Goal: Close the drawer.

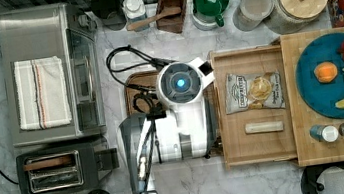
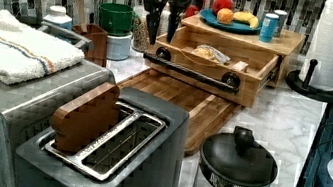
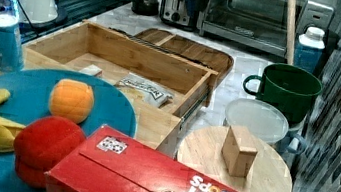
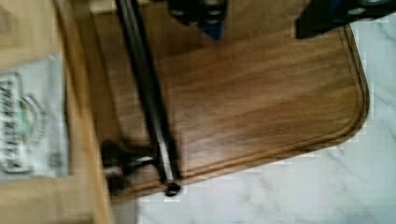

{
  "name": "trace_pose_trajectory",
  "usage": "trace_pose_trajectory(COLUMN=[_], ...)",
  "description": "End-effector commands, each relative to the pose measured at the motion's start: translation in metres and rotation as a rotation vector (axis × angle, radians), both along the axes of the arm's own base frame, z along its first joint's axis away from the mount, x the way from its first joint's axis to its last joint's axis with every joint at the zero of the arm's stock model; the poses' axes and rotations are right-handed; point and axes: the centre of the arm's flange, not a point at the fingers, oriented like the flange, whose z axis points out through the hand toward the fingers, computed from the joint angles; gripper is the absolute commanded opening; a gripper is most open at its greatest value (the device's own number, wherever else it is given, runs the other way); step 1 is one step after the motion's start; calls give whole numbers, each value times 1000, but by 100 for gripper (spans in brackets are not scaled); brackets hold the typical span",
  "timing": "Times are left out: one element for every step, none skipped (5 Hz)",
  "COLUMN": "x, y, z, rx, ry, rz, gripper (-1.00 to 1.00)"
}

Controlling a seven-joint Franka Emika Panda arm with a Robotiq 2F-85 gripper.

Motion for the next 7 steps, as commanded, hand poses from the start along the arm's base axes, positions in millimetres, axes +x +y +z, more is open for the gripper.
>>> trace_pose_trajectory(x=[-22,-24,-20,-24,-26,-23,-20], y=[29,12,-11,-39,-59,-81,-108], z=[-65,-79,-83,-87,-83,-75,-68], rx=[-8,-25,-57,-73,-80,-90,-106], ry=[74,73,75,37,31,35,20], rz=[149,171,195,229,244,241,253], gripper=[-100,-100,-100,-100,-100,-100,-100])
